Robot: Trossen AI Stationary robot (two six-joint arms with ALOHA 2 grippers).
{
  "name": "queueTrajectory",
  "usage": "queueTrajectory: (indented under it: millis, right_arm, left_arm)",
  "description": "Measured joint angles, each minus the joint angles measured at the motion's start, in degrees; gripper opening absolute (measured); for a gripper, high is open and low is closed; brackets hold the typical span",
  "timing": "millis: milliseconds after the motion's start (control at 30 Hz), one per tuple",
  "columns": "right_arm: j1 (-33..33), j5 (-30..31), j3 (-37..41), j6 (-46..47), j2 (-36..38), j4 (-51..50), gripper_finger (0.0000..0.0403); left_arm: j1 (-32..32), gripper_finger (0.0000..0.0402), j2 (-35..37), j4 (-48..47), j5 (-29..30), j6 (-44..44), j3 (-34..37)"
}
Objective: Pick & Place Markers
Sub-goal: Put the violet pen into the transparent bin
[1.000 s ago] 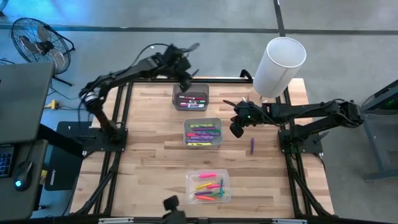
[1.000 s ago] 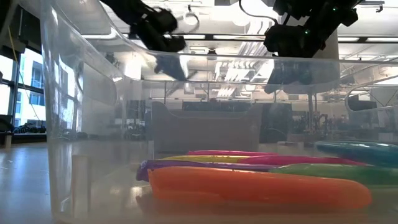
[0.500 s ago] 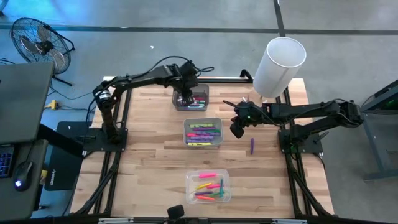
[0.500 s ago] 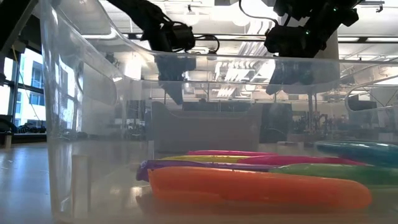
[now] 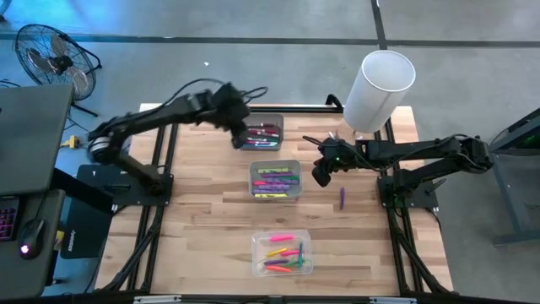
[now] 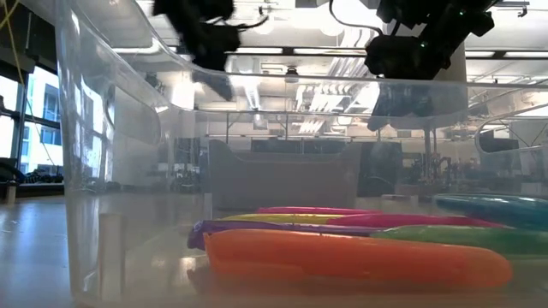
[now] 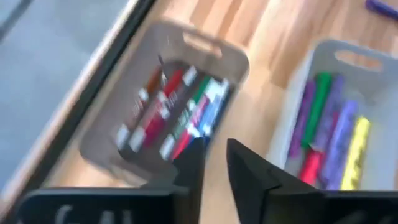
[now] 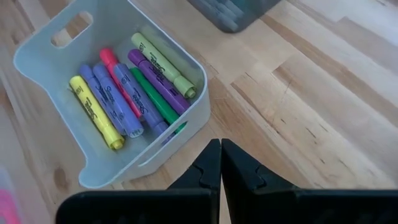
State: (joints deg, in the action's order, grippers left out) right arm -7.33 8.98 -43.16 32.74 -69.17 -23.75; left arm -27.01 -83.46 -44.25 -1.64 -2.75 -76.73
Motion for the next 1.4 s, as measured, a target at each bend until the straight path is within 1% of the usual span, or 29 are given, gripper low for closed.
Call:
queueTrajectory:
  millis: [67,100,167,267,333,467,567,700,800,867,933,1033,1133,1233,1400]
  right_arm:
    - [0.00,0.02,0.00,1.74,0.00,-0.02,0.0002]
    - [0.00,0.06,0.00,2.79,0.00,0.00,0.0001]
    - [0.21,0.10,0.00,3.99,0.00,0.00,0.0001]
    - [1.35,0.86,0.00,5.16,0.00,-0.02,0.0001]
    - [2.74,2.18,0.00,7.71,0.00,-0.08,0.0000]
    - [7.27,5.90,-2.08,14.70,0.00,-4.53,0.0000]
    - [11.87,9.92,-6.17,21.72,-0.19,-13.00,0.0000]
    - [17.50,12.72,-14.11,37.42,-2.81,-29.38,0.0000]
    - [21.17,13.66,-19.84,49.55,-7.34,-41.50,0.0000]
    - [22.87,13.05,-22.54,57.86,-10.94,-48.45,0.0000]
    - [23.87,10.72,-23.51,63.81,-14.10,-52.17,0.0000]
    - [24.49,8.22,-22.71,68.71,-17.49,-52.77,0.0001]
    - [24.27,5.64,-19.74,71.11,-19.41,-49.84,0.0011]
    - [23.38,3.84,-15.67,72.45,-19.69,-46.37,0.0033]
    - [21.22,1.83,-7.97,73.01,-19.63,-37.96,0.0083]
  left_arm:
    - [1.03,0.0039,6.12,3.60,-0.79,2.58,6.88]
    - [1.98,0.0024,9.42,6.92,-1.02,3.87,10.36]
    - [4.43,0.0006,15.93,11.36,-1.25,7.69,17.58]
    - [9.52,0.0012,23.96,17.69,-0.77,14.14,27.58]
    - [13.65,0.0009,28.64,20.84,1.13,17.18,33.29]
    - [20.58,0.0003,37.26,20.55,5.41,23.68,42.10]
    - [24.71,0.0004,42.14,20.39,7.48,28.04,46.96]
    - [28.25,0.0005,46.65,20.91,9.99,30.68,50.01]
    - [29.11,0.0005,48.14,20.63,10.80,30.77,50.30]
    - [29.32,0.0005,48.31,20.95,10.57,30.62,50.28]
    - [29.32,0.0005,48.19,20.69,10.04,30.33,50.26]
    - [29.32,0.0005,48.26,20.75,8.84,30.22,50.26]
    - [29.30,0.0005,48.20,20.63,6.61,30.24,50.23]
    - [29.30,0.0005,48.22,20.65,5.15,30.30,50.23]
    - [29.30,0.0005,48.22,20.63,4.96,30.28,50.23]
